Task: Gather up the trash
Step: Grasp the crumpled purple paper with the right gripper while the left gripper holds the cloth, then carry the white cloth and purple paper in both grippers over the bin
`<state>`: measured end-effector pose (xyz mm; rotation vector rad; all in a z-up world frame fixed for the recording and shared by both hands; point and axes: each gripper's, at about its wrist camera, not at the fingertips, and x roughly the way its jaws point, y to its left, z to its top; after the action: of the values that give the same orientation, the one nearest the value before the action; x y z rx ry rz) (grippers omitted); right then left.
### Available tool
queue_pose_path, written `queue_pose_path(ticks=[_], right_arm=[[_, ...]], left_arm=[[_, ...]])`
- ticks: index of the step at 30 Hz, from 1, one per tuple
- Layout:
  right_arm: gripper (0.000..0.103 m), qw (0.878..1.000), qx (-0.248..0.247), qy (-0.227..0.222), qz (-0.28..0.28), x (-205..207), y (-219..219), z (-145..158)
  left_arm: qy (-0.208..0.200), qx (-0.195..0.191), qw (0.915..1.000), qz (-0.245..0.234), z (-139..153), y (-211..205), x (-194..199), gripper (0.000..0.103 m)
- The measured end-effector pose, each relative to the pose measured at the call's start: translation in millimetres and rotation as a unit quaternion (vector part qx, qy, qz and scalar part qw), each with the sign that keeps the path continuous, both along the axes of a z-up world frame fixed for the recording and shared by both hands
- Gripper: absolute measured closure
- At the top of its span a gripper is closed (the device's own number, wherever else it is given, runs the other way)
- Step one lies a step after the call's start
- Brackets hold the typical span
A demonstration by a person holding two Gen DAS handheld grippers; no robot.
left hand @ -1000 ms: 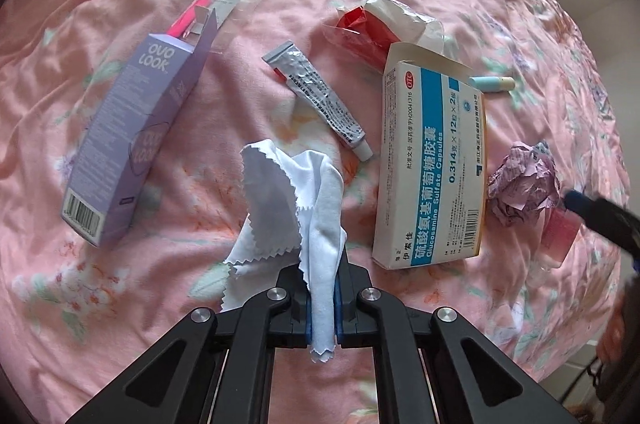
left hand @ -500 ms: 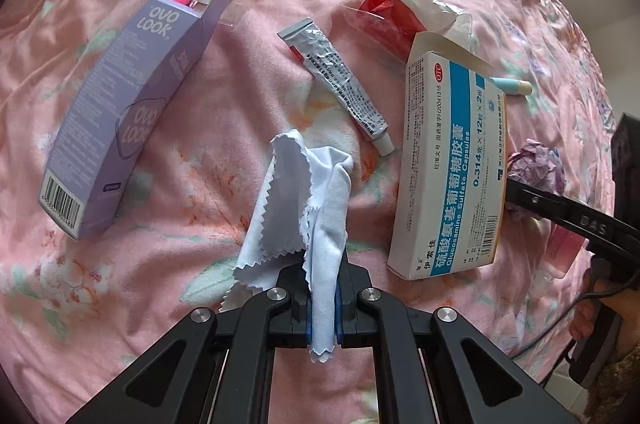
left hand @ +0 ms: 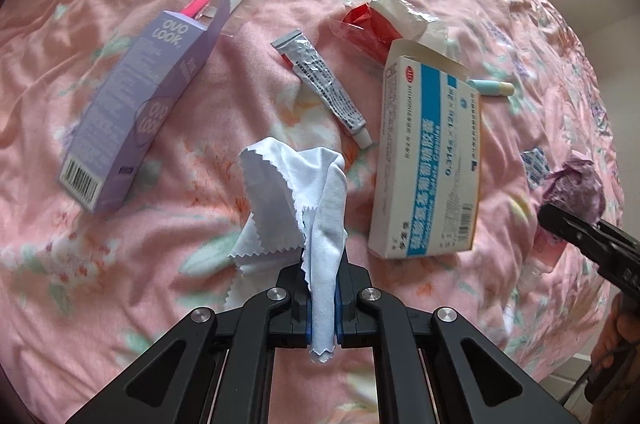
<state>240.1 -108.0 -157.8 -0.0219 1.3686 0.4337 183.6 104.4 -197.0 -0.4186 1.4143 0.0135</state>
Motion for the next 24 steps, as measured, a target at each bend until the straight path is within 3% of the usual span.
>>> queue_pose_path(ticks=[7, 16, 21, 24], right_arm=[[0.066, 0.998, 0.013, -0.022, 0.059, -42.0, 21.1, 39.5], [0.066, 0.985, 0.03, -0.038, 0.165, -118.3, 65.5, 75.2], [0.066, 0.966, 0.042, -0.031, 0.252, -180.3, 108.2, 82.2], [0.066, 0.949, 0.045, -0.023, 0.31, -223.6, 137.5, 79.3]], left_arm=[[-0.03, -0.002, 0.9991, 0.029, 30.7, 3.6, -35.2, 0.096], [-0.072, 0.007, 0.9936, 0.086, 69.9, 19.1, -123.7, 0.096], [-0.075, 0.021, 0.985, 0.154, 80.6, 41.4, -203.0, 0.096], [-0.069, 0.038, 0.9737, 0.214, 85.9, 60.1, -267.1, 0.096]])
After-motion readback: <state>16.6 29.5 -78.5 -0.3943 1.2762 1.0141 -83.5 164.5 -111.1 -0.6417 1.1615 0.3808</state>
